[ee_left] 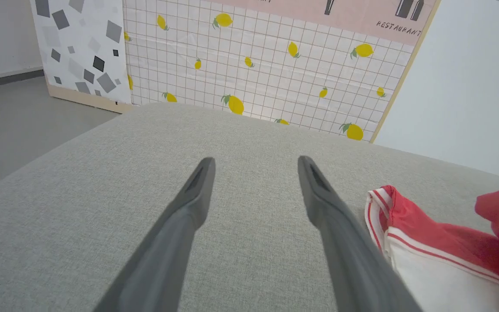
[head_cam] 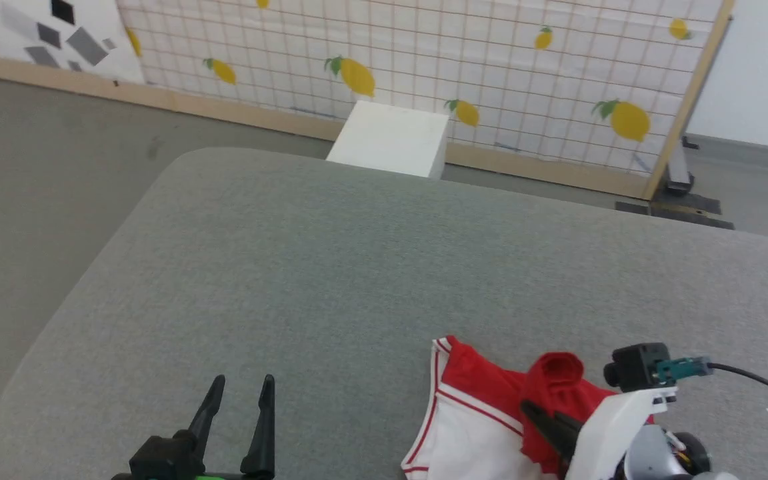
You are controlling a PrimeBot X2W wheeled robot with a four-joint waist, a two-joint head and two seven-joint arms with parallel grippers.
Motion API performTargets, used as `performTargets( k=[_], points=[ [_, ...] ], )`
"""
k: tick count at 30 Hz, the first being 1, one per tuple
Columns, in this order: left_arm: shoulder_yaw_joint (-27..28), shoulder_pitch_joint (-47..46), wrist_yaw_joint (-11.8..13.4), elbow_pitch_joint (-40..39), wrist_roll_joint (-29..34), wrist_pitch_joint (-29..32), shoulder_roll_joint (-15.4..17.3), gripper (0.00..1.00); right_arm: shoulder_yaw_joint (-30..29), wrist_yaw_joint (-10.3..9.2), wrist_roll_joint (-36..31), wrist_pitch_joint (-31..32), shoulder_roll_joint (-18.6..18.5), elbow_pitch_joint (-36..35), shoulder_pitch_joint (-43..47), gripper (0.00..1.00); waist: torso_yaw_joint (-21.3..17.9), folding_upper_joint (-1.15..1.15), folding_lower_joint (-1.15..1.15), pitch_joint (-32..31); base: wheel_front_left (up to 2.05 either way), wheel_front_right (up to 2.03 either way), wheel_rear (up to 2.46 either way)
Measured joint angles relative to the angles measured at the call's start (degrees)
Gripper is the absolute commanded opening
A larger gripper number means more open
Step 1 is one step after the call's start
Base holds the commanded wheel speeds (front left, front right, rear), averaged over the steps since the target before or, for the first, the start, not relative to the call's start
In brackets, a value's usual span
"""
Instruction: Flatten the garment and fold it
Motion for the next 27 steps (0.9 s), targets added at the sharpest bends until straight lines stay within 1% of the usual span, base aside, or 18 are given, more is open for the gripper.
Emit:
performTargets(
  k=[3, 10, 11, 12, 15, 19, 21, 23, 27],
  points=[
    [-0.3, -0.2, -0.4, 0.4, 0.1, 0.0, 0.0, 1.0, 1.7, 0.0, 3.4, -2.5, 0.1, 5.1, -1.8, 0.0, 1.4, 0.0, 0.0, 0.3, 0.0, 0.0, 0.0],
    [-0.6, -1.1, -0.9, 1.6, 0.1, 0.0, 0.0, 1.0, 4.8, 0.0, 4.2, -7.8, 0.1, 16.2, -7.2, 0.0, 4.4, 0.0, 0.0, 1.7, 0.0, 0.0, 0.0],
    [-0.6, -1.3, -0.9, 1.7, 0.1, 0.0, 0.0, 1.0, 5.2, 0.0, 4.2, -8.4, 0.1, 17.8, -7.9, 0.11, 4.7, 0.0, 0.0, 1.9, 0.0, 0.0, 0.0],
    [-0.6, -1.5, -1.0, 1.8, 0.1, 0.0, 0.0, 1.0, 5.9, 0.0, 4.1, -9.0, 0.1, 19.0, -8.5, 1.0, 5.0, 0.0, 0.0, 2.2, 0.0, 0.0, 0.0],
    [-0.6, -1.7, -1.2, 2.0, 0.1, 0.0, 0.0, 1.0, 8.8, 0.0, 4.9, -10.3, 0.0, 20.9, -10.0, 1.0, 5.6, 0.0, 0.0, 2.8, 0.0, 0.0, 0.0],
    [-0.2, -1.7, -1.4, 2.6, 0.1, 0.0, 0.0, 1.0, 13.8, 0.0, 8.7, -11.6, 0.2, 20.6, -11.4, 1.0, 5.3, 0.0, 0.0, 2.9, 0.0, 0.0, 0.0],
    [0.0, -1.7, -1.5, 3.0, 0.1, 0.0, 0.0, 1.0, 14.8, 0.0, 8.8, -12.6, 0.2, 20.3, -12.1, 1.0, 4.8, 0.0, 0.0, 2.6, 0.0, 0.0, 0.0],
    [0.3, -1.7, -1.5, 3.1, 0.1, 0.0, 0.0, 1.0, 14.6, 0.0, 7.0, -14.0, 0.2, 20.3, -13.3, 1.0, 4.1, 0.0, 0.0, 2.2, 0.0, 0.0, 0.0],
    [0.6, -1.7, -1.7, 3.1, 0.1, 0.0, 0.0, 1.0, 13.3, 0.0, 0.0, -17.8, -1.0, 19.9, -15.9, 1.0, 2.6, 0.0, 0.0, 1.4, 0.0, 0.0, 0.0]
  ],
)
